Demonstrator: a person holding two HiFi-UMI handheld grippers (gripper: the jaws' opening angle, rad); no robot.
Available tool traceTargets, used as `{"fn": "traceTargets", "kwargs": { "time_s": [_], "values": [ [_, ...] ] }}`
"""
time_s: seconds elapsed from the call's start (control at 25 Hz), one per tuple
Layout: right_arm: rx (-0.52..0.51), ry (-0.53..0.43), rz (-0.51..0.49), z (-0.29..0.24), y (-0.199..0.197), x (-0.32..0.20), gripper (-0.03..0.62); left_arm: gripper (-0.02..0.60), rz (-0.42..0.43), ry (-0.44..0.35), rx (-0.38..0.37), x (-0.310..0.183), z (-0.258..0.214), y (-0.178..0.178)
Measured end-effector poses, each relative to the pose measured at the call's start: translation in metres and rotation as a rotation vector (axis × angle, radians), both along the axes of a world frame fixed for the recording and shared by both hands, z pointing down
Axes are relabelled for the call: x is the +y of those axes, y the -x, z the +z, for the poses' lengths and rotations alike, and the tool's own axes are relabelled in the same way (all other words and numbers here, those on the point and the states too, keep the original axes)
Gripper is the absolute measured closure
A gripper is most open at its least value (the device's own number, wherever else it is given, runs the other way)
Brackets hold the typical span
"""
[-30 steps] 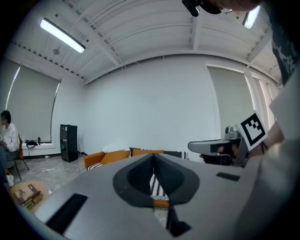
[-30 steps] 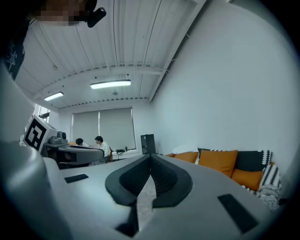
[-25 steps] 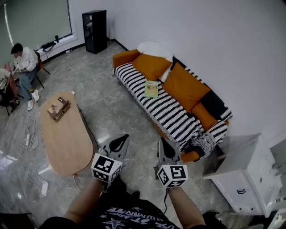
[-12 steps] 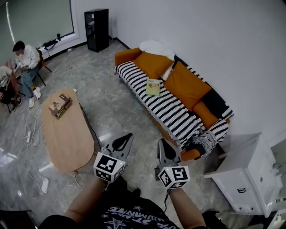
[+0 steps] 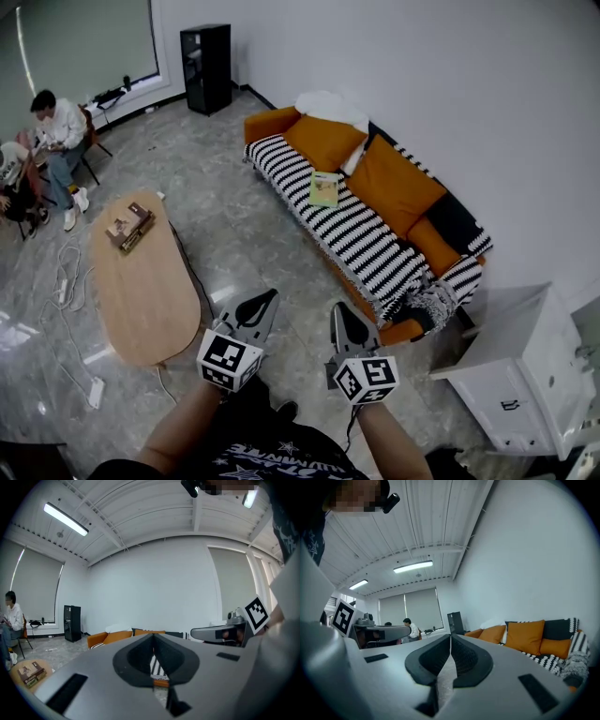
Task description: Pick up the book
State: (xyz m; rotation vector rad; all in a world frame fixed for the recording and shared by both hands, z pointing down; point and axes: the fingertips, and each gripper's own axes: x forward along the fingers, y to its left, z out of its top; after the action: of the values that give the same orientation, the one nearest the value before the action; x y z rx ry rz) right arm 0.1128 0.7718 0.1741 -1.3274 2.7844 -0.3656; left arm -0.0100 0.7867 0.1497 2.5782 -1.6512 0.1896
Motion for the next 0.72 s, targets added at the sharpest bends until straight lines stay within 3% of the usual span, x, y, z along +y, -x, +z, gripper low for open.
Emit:
{"fn": "traceTargets", "kwargs": {
  "time_s": [0.32, 0.72],
  "values": [
    [0.011, 0.066, 0.011, 0.025, 0.019, -0.03, 0.569, 0.572, 0.011, 0.024, 0.011, -0.032, 0.017, 0.025],
    [0.053, 0.099, 0.121, 0.036, 0.037, -0.153, 0.569, 0.573, 0.107, 0.047, 0.028, -0.162, 0.031, 0.058]
  ]
}}
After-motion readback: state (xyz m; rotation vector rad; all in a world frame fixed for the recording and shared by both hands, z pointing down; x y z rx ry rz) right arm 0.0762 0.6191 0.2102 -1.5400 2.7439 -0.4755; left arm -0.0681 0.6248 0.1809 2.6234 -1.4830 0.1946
